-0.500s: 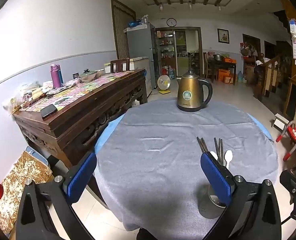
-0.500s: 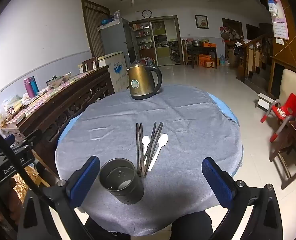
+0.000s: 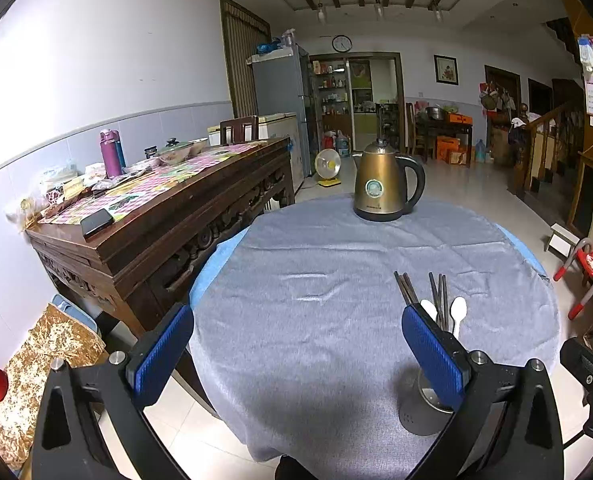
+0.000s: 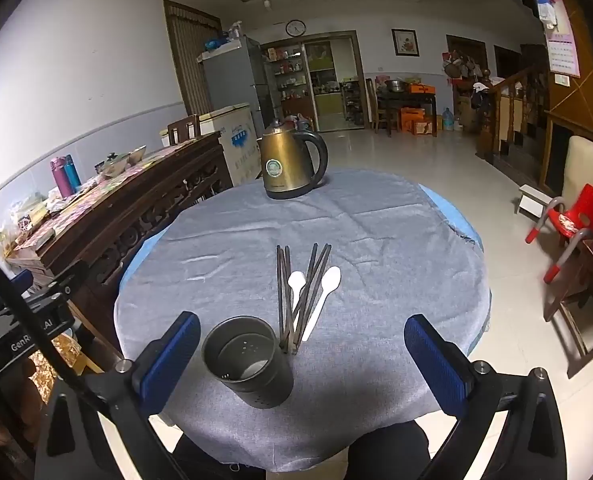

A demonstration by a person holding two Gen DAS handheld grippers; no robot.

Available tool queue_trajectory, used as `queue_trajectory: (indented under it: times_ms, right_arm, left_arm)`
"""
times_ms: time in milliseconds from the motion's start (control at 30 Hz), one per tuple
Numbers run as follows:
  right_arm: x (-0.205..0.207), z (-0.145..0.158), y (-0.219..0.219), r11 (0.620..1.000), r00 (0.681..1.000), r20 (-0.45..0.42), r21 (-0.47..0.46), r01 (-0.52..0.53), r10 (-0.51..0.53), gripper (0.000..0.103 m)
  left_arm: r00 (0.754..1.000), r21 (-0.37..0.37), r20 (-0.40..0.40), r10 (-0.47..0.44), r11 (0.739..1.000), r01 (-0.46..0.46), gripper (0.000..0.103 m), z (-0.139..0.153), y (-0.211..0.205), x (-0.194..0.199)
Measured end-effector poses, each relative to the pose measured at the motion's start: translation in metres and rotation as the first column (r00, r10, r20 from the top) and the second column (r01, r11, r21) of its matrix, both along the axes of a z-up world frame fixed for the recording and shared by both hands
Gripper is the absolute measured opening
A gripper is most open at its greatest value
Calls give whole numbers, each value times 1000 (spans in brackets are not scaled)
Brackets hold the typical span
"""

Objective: Organize utensils
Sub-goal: 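Move both tools toward the dark utensil cup of chopsticks and spoons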

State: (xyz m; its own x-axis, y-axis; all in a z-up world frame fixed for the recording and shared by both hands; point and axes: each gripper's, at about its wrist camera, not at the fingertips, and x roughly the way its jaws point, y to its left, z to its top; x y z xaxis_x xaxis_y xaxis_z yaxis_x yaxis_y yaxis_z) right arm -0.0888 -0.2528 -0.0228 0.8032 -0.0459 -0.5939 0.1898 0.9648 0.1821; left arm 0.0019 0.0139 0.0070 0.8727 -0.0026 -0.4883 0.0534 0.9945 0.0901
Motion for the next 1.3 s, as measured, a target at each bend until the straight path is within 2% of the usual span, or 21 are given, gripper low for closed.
queue_trajectory:
  times_ms: [100,600,700,767,967,1133,1233,1300]
  right_arm:
    - [1,-2,-1,1000,1000,-3,4,1,-1,103]
    - [26,-19,-9,999,999,-49,34,8,-6,103]
    - [35,-20,-11,999,999,-53,34,9,-7,103]
    - [41,-21,-11,999,998,-56,35,9,-7,103]
    - [62,-29,-17,998,997,-81,57,9,-5,103]
    - [77,-34,-24,997,995,-96,75,20,-13,103]
    - [84,-38,-26,997,995,-102,78,21,-13,103]
    - [89,-42,-29,996,994,-109,84,20,-11,103]
  left_arm:
    - [1000,15,-2,1,1000,-1,103,-10,-15,2]
    - [998,28,-64,9,1000,-7,103,-29,-14,35]
    - [996,48,-92,12,999,-8,103,-31,-15,41]
    - [998,40,-64,13,999,-10,103,-33,-15,46]
    - [997,39,-71,23,999,-20,103,-38,-16,63]
    - [994,18,-110,28,1000,-26,103,-44,-18,76]
    - [993,35,-118,30,999,-26,103,-47,-20,82]
    - [990,14,-136,28,1000,-27,103,-49,-21,87]
